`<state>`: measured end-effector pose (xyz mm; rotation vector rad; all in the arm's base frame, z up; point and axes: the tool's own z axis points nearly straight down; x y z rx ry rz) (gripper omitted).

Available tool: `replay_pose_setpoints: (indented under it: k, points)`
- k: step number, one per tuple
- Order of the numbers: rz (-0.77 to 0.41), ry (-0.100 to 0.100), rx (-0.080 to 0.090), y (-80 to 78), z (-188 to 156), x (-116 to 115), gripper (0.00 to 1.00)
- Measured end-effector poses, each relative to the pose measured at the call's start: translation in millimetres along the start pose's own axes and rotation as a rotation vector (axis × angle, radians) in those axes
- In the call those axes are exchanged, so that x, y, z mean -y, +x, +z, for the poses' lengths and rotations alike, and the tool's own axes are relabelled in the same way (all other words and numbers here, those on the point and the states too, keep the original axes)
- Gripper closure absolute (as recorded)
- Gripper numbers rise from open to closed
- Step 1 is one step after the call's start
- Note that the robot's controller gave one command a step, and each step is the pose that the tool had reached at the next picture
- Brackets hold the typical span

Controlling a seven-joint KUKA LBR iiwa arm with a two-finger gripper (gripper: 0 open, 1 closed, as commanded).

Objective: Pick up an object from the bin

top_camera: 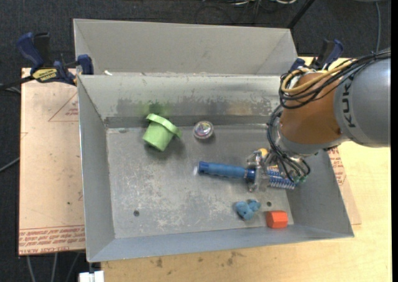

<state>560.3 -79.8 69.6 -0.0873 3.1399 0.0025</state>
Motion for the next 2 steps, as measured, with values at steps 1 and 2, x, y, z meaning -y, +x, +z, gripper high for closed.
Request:
replay_pose_setpoints:
  k: [1, 2]
  points:
    - [0.010, -0.001, 0.001, 13.1, -1, -67, 1.00]
    - [-0.013, 0.002, 0.007, 45.3, -139, -68, 1.00]
